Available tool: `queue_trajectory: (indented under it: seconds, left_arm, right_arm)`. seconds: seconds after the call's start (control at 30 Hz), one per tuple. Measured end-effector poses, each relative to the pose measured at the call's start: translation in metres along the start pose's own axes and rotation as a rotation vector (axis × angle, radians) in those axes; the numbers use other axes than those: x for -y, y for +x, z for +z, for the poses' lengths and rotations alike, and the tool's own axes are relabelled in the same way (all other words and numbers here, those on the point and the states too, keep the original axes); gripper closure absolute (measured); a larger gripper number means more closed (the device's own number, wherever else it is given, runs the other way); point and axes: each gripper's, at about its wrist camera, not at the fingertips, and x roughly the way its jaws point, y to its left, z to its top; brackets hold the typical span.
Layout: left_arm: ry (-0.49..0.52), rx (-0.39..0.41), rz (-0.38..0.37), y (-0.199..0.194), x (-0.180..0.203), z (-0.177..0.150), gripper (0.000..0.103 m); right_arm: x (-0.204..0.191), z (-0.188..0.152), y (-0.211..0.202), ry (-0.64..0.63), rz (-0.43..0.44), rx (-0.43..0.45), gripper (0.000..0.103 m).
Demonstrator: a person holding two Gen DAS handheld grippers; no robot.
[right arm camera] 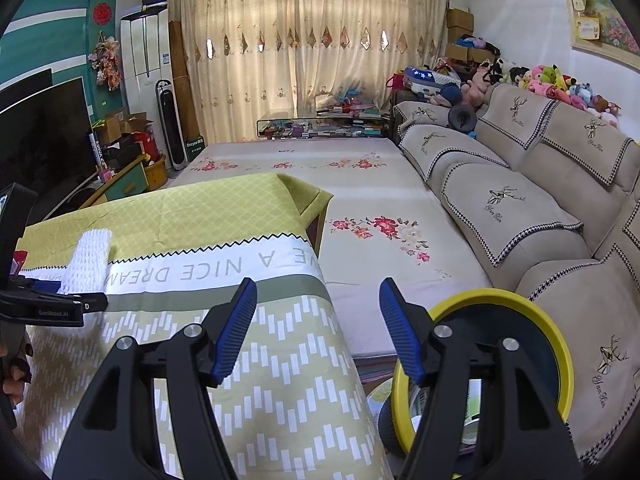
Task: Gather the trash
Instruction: 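Grasp the white foam net with the left tool, then carry the foam net over the bin and open the left tool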
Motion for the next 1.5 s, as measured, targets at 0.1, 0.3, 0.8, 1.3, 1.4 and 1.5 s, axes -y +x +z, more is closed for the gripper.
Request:
queue_trajectory:
  seconds: [0.1, 0.3, 0.8, 1.3, 1.4, 1.5]
  left_arm:
    - [0.028, 0.019, -0.013, -0.006, 0.005, 0.000, 0.050]
    - [0.085, 0.088, -0.030, -0.034, 0.015, -0.012, 0.080]
    - [0.187, 0.164, -0.139, -0.107, 0.059, -0.045, 0.081]
    - [0.464, 0.149, -0.413, -0.142, 0.251, -0.045, 0.081]
    - [0.511, 0.103, -0.452, -0.129, 0.299, -0.048, 0.081]
    - [0.536, 0.051, -0.484, -0.116, 0.339, -0.048, 0.080]
  right_arm:
    - [0.001, 0.000, -0.001, 0.009, 0.004, 0.001, 0.042]
    - [0.005, 0.002, -0.005, 0.026, 0.014, 0.012, 0.042]
    - [0.043, 0.008, -0.046, 0.097, 0.040, 0.073, 0.037]
    - [0.199, -0.072, -0.156, 0.306, -0.184, 0.128, 0.036]
    - [0.218, -0.088, -0.163, 0.340, -0.213, 0.114, 0.036]
    - [0.232, -0.099, -0.167, 0.358, -0.225, 0.104, 0.036]
